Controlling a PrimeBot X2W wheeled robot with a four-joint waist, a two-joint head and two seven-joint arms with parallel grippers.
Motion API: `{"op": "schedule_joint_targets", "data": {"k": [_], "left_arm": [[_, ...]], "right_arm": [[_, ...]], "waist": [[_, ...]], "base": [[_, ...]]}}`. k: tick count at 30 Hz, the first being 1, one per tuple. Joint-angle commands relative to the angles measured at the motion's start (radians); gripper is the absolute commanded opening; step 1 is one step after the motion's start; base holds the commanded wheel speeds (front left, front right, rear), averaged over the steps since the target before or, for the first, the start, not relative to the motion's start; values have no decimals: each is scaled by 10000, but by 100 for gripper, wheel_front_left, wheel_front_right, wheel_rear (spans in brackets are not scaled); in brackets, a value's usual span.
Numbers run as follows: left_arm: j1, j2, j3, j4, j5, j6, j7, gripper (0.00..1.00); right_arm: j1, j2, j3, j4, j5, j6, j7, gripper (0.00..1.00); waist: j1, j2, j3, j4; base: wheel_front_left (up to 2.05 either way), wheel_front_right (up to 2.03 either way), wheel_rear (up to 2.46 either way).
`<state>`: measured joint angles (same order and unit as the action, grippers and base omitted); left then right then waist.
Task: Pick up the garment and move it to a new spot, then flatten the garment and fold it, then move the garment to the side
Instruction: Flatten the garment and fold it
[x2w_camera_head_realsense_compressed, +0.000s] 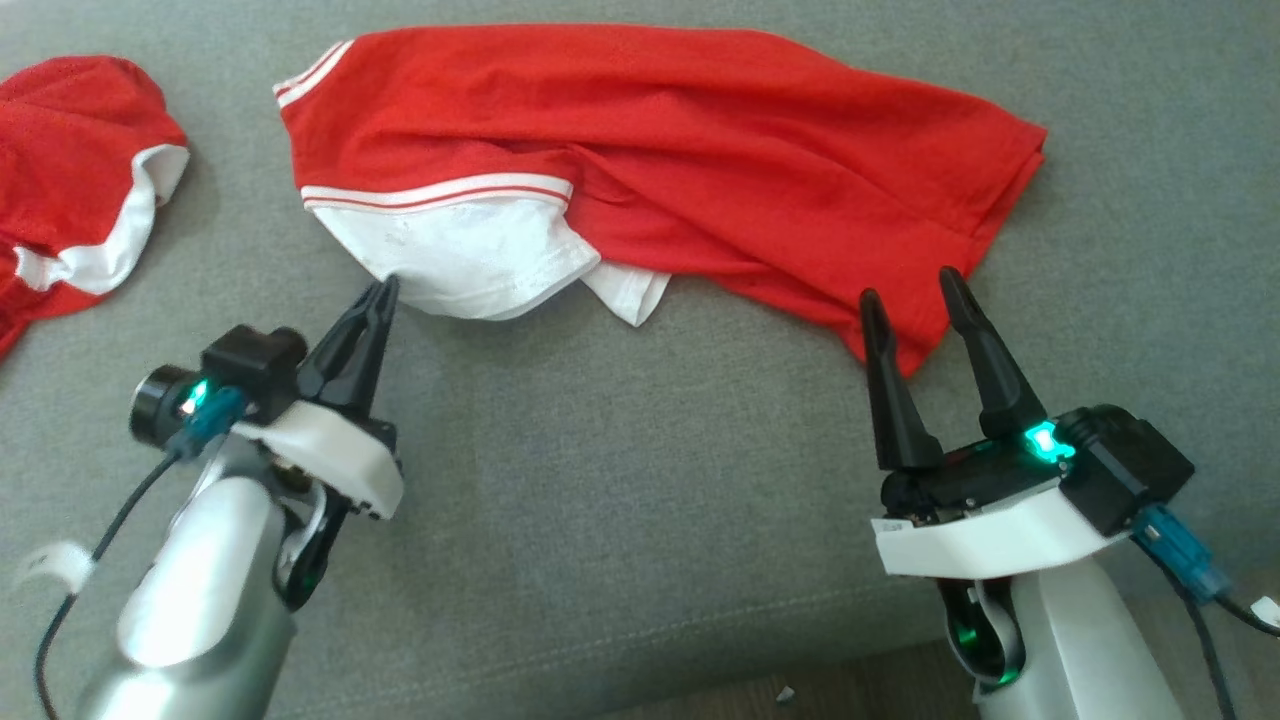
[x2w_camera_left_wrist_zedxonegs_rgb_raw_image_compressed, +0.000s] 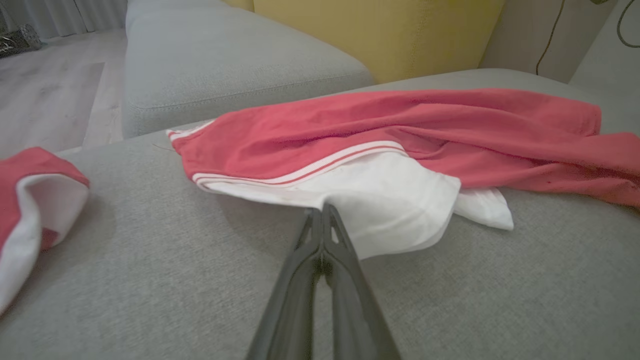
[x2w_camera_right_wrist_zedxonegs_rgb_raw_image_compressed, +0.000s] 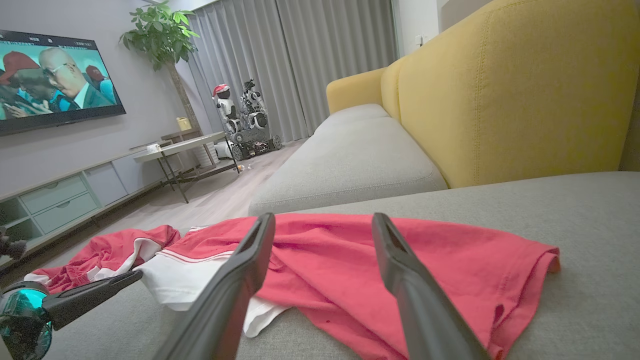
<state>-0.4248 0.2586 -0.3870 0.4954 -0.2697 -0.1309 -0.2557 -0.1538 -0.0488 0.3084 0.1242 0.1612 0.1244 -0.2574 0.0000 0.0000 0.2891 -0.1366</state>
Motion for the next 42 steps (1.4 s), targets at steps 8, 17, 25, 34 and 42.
{"op": "schedule_joint_targets", "data": {"k": [8, 17, 25, 34, 42], "left_arm": [[982, 697, 553, -947, -1288, 4, 198, 0], [1519, 983, 902, -2335, -1912, 396, 990, 0], [1555, 1125, 890, -2673, -1810, 640, 1093, 0], [1446, 1088, 874, -2616, -1781, 799, 906, 0], [1422, 1147, 879, -2568, -1841, 868, 913, 0]], "right_arm": [[83, -14, 195, -107, -67, 63, -44, 100], [-16, -14, -894, 2267, 297, 63, -44, 100], [-1129, -14, -1290, 4139, 528, 63, -44, 100], [-1784, -14, -1242, 5548, 1022, 63, -44, 100], [-2100, -14, -1211, 5862, 1028, 63, -44, 0]], "waist": [[0, 0, -402, 59], [0, 0, -589, 171], [0, 0, -588, 275], [0, 0, -786, 463], [0, 0, -905, 582]], "base": [[0, 0, 0], [0, 0, 0], [0, 0, 0], [0, 0, 0], [0, 0, 0]]}}
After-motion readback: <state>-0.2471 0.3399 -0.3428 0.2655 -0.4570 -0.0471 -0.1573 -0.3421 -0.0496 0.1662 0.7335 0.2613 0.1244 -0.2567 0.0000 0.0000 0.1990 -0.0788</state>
